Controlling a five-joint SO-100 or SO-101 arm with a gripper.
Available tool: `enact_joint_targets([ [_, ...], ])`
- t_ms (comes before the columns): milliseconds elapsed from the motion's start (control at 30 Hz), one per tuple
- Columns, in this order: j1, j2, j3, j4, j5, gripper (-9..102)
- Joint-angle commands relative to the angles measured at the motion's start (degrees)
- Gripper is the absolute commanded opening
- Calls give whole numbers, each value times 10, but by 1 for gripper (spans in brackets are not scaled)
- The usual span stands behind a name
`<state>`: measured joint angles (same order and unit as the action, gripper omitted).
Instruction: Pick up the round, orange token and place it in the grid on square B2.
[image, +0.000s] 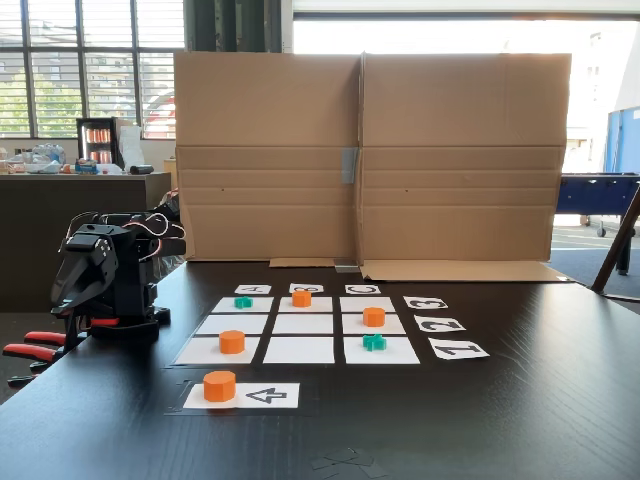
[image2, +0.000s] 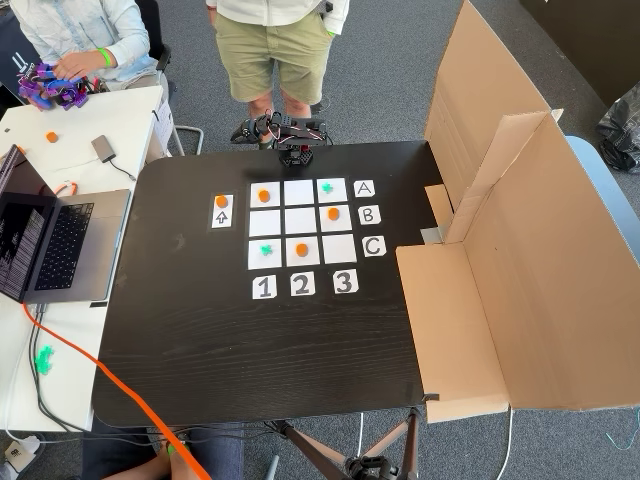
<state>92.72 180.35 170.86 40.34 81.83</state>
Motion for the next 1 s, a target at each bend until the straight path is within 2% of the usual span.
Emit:
enact_joint_targets([
  [0,-10,-46,-88,17,-6,-1],
  [433,-48,-248,-394,254,-37,1],
  [733,-75,-397,-596,405,-41,31],
  [967,-107,-502,-689,457,-43,51],
])
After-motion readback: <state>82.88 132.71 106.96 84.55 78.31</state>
